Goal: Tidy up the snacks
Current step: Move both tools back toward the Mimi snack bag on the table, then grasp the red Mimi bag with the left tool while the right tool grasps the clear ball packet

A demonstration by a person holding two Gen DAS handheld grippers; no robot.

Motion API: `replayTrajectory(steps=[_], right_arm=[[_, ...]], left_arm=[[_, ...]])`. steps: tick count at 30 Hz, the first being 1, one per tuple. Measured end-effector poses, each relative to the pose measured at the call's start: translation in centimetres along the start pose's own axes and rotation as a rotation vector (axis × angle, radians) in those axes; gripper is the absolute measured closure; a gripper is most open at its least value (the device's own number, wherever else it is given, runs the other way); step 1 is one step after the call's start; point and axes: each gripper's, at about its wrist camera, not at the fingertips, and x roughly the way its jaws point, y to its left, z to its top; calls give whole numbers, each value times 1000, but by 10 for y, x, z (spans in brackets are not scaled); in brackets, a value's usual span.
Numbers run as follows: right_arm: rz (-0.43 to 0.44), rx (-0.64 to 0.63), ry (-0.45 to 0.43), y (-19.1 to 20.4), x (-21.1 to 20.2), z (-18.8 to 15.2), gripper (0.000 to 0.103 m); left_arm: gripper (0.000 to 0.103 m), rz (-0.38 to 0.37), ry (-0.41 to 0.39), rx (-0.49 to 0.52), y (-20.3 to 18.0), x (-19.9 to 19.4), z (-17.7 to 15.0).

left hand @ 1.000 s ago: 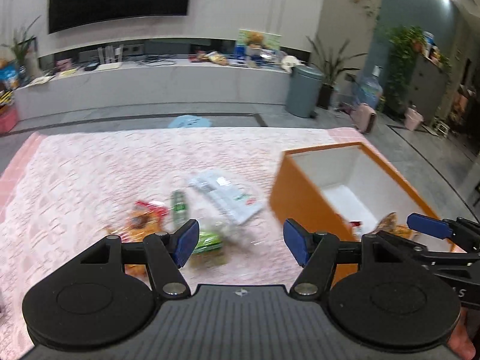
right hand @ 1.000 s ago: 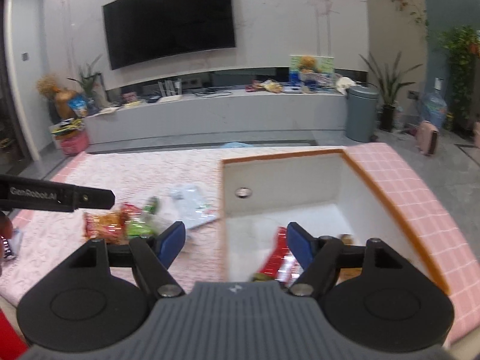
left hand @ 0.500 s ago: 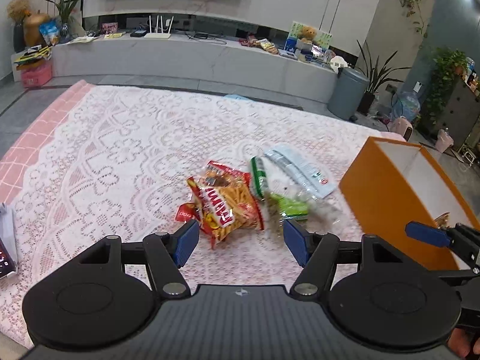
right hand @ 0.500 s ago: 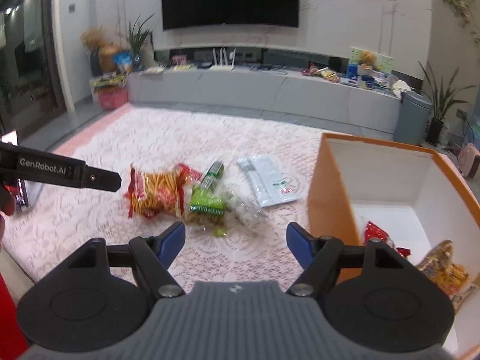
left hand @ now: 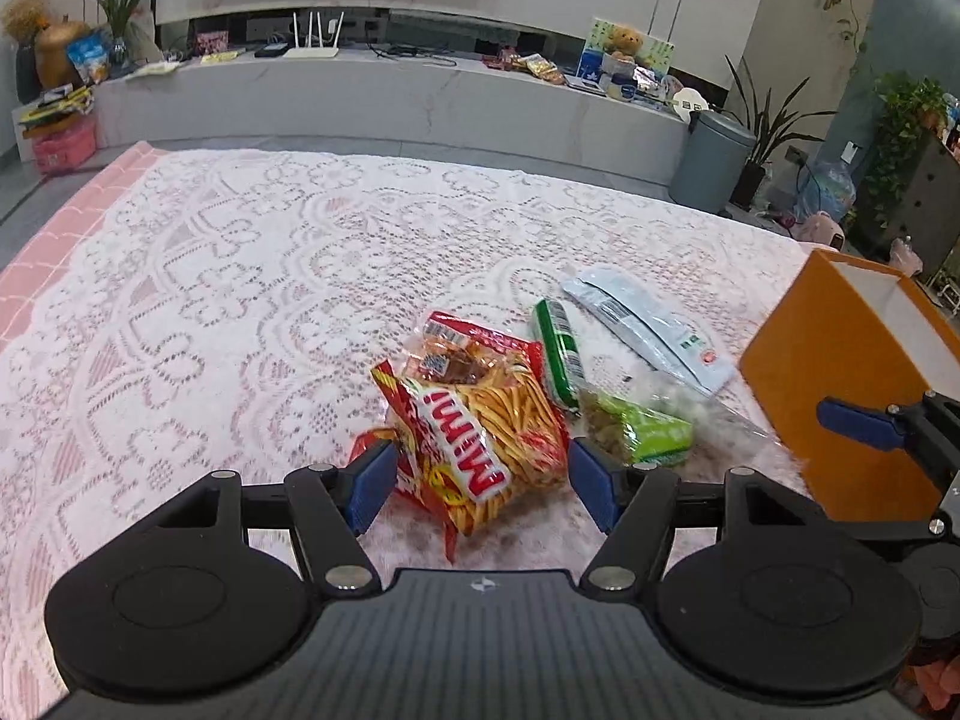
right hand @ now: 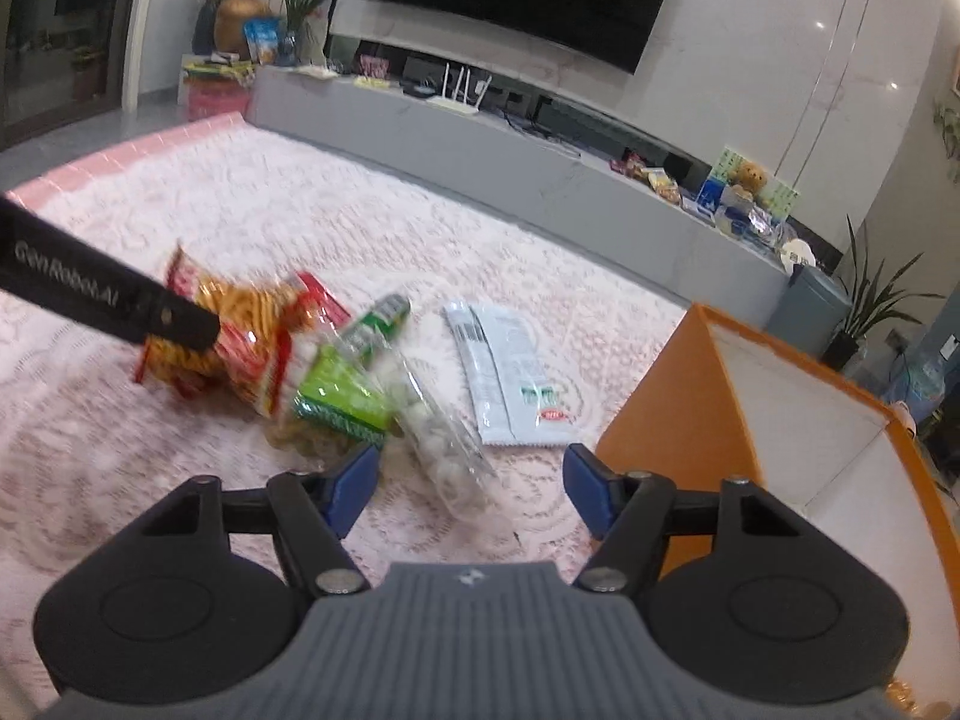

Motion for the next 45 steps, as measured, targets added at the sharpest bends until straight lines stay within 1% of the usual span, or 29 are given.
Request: replayTrajectory(steps=[3, 5, 8, 10, 12, 13, 15, 16, 17, 18, 19, 20, 21, 22, 25, 27, 30, 36, 40, 45], right_arm=[[-17, -13, 3, 0, 10, -3, 37], [-38, -41, -6, 3, 15, -2, 38], [-49, -78, -20, 9, 23, -2, 38], [-51, -100, -25, 13, 28, -3, 41], [-58, -125, -26, 18, 31, -3, 46], [-62, -136, -26, 20, 33, -4, 47], [-65, -147, -24, 21, 36, -5, 55], [-63, -148, -21, 21, 37, -5, 57], [-61, -146, -17, 22, 39, -6, 61], [-60, -144, -13, 22, 40, -7, 67], [-60, -144, -7, 22, 41, -7, 70], [-60, -143, -1, 22, 42, -8, 74], [-63, -141, 0, 22, 41, -8, 75], [-61, -134, -1, 22, 41, -8, 76], [-54, -108, 0, 19, 37, -7, 79], [-54, -99, -7, 18, 33, -6, 83], [-57, -75, -8, 13, 29, -4, 88], [-33, 12, -17, 4, 16, 1, 89], [5, 59, -42, 1, 3, 4, 89], [45, 108, -62, -2, -15, 2, 89]], left_arm=[[25, 16, -17, 29, -3, 6, 0], [25, 22, -14, 44, -4, 13, 1], [23, 11, -16, 51, -5, 18, 2], [23, 8, -17, 52, -5, 21, 2], [23, 1, -14, 53, -6, 23, 1], [23, 0, -11, 55, -6, 24, 0], [23, 3, -16, 66, -7, 25, -2], [23, 0, -17, 69, -7, 26, -2], [23, -6, -12, 65, -7, 27, -2], [23, -16, -5, 57, -6, 29, -2], [23, -20, -3, 51, -5, 30, -3], [25, -25, -4, 49, -3, 31, -3], [32, -29, -5, 47, -3, 30, -3], [35, -34, -4, 45, -4, 29, -3], [43, -17, -16, 71, -9, 25, -4], [44, -19, -21, 76, -9, 22, -4], [46, -24, -45, 56, -8, 14, -3], [46, -32, -88, -26, -2, -7, -3], [46, -18, -106, -37, -4, -17, -7], [46, -32, -130, -71, -5, -34, -12]])
